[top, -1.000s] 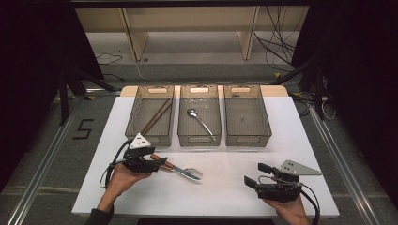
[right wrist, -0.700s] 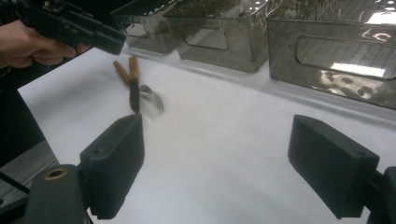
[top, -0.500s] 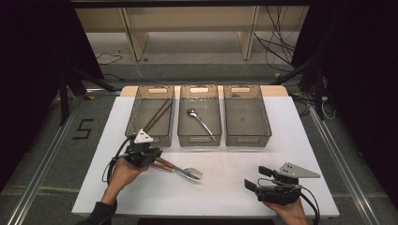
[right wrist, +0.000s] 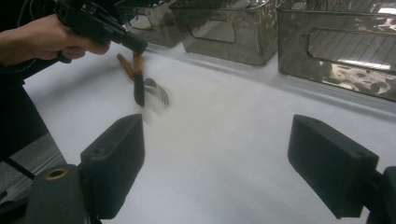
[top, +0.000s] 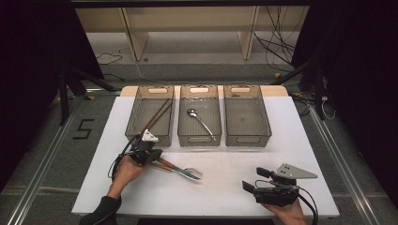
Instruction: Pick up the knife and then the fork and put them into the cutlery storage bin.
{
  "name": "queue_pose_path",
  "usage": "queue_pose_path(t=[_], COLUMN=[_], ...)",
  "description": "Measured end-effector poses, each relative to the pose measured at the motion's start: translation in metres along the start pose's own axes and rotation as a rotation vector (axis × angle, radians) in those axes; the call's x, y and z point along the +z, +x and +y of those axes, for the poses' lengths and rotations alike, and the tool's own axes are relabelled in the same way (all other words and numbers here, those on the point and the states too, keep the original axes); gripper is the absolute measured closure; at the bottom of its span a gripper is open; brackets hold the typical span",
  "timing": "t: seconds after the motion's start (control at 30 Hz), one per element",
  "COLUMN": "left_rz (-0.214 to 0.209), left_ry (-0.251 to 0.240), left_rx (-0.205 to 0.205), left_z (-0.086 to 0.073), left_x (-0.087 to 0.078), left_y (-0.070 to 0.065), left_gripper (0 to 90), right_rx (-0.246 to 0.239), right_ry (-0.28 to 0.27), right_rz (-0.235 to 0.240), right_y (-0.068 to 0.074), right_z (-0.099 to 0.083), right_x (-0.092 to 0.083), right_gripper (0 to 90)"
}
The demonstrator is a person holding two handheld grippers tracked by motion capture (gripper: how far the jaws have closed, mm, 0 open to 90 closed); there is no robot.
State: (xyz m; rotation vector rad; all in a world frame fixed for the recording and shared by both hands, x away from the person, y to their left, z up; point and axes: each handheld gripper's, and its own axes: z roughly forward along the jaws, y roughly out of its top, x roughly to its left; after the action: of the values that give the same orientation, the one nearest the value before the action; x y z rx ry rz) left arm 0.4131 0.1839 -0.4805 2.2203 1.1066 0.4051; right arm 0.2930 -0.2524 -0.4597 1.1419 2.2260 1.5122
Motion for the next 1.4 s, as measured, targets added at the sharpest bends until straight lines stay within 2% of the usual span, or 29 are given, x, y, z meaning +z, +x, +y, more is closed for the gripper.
queue_pose_path(t=[0.2,0.37,0.63,1.03,1.17,1.4], left_rz=[-0.008,-0.001,-0.022,-0.05,-0.056,-0.067], left_ry=[0.029,0.062,0.104,0.139,0.153,0.164], left_rx=[-0.031,-0.017,-0.02,-0.028,-0.024,-0.041], left_z=[-0.001,-0.002,-0.009,-0.028,-0.03,-0.033], left_x=[0.005,0.002,-0.007,-0.024,-0.027,-0.03], left_y=[0.009,0.007,0.005,-0.004,-0.009,-0.013], left_gripper=[88.9,89.0,89.0,88.9,88.9,89.0], right_rx=[-0.002,-0.004,-0.003,-0.009,-0.009,-0.009], right_ry=[0.005,0.005,0.003,0.01,0.01,0.01], right_rz=[0.002,0.001,-0.003,-0.005,-0.005,-0.006], right_y=[0.0,0.0,0.0,0.001,0.002,0.002], right_z=[0.0,0.0,0.0,0.0,0.001,0.001], right_x=[0.001,0.0,-0.001,-0.001,-0.001,-0.001], right_gripper=[20.0,20.1,20.3,20.3,20.3,20.4])
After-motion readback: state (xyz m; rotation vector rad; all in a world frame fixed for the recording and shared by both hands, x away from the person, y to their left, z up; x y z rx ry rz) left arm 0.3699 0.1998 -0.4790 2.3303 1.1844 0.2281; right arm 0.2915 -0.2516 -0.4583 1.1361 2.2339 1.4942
